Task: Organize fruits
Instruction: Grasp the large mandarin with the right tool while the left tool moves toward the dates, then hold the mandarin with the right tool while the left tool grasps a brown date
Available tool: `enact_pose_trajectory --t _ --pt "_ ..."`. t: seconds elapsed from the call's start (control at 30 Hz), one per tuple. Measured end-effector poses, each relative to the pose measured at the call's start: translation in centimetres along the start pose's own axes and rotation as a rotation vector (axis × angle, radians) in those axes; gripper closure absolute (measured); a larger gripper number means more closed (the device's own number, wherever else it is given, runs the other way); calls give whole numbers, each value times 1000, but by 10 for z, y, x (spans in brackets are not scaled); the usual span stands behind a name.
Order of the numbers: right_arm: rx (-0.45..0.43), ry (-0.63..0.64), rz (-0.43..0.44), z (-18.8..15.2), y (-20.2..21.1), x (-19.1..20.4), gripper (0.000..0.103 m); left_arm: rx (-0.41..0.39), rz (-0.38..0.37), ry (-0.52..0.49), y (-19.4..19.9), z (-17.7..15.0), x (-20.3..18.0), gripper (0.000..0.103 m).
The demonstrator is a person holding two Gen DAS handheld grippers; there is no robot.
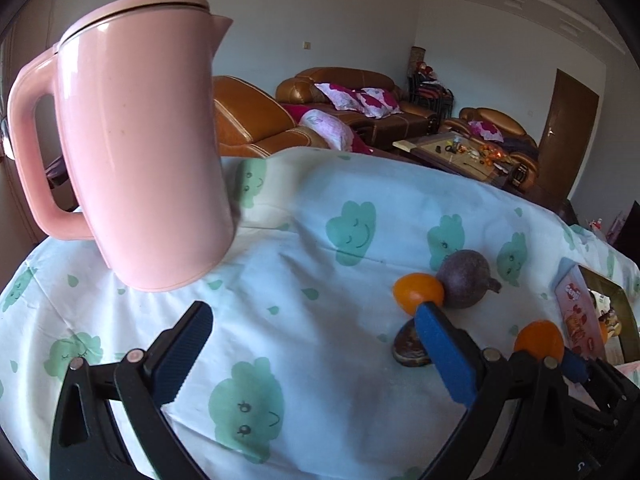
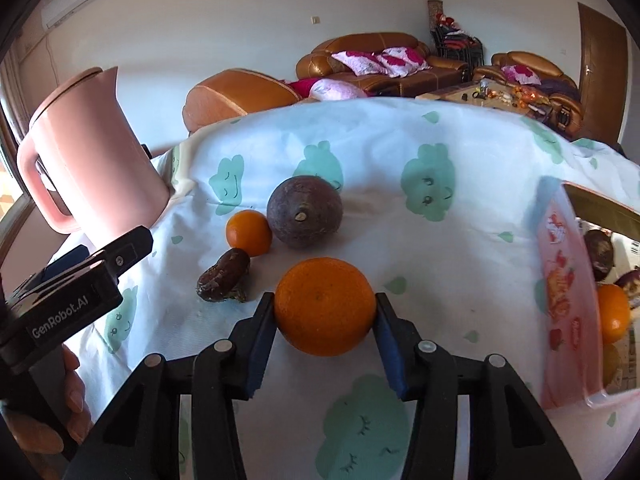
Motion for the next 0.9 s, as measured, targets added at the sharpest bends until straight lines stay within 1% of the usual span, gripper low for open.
enact_pose_trajectory --t 0.07,0.17,0.23,0.3,0.37,0.4,0.43,0.53,0.57,0.6,0.63,0.67,0.7,0.73,0.8,0.9 --pt "-55 20 -37 -3 22 -9 54 18 -43 -34 -3 -5 -17 0" --pt "-101 32 -62 -7 45 -19 53 56 -55 -88 -14 -14 -37 4" --pt "-111 30 -59 -11 52 -22 53 88 -51 -114 -24 -19 -48 10" --pt "-122 21 -52 -11 56 -26 53 125 -48 -142 -35 -25 -57 14" --pt "-120 8 -38 -11 55 -27 53 182 -28 -169 -47 -32 -62 22" --pt "-115 2 -30 -11 52 -28 53 207 -21 -165 -52 -35 -62 29" --pt "-110 -4 -24 -11 51 -28 53 218 -21 -153 -55 -35 -61 29" --pt "-103 -7 -12 -11 49 -27 53 212 -42 -126 -53 -31 -60 30" --pt "-100 -5 -10 -11 48 -27 53 208 -45 -117 -52 -30 -59 33" --pt "-95 -3 -9 -12 47 -26 53 202 -56 -104 -49 -28 -58 45" --pt "-93 -4 -9 -11 46 -26 53 197 -88 -92 -46 -27 -59 65" --pt "-95 -6 -9 -12 46 -27 53 193 -108 -80 -43 -26 -58 64" --pt "-99 -10 -11 -12 46 -27 53 182 -111 -65 -41 -25 -55 65" --pt "-105 -13 -15 -11 47 -28 53 161 -107 -51 -36 -21 -52 69" --pt "-117 -14 -22 -11 49 -29 53 94 -91 -33 -25 -15 -46 74" --pt "-138 -1 -41 -9 55 -28 53 -27 -62 -39 -2 -3 -43 74"
Point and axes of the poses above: each gripper's, at about its wrist camera, not at the fingertips, and y roughly against the way its jaws point, x to its left, z to its top, the point moved 10 cm from there along -y, roughly the way its jaws point, and after that the axes turned 6 degrees about y, right-handed, at the moved point
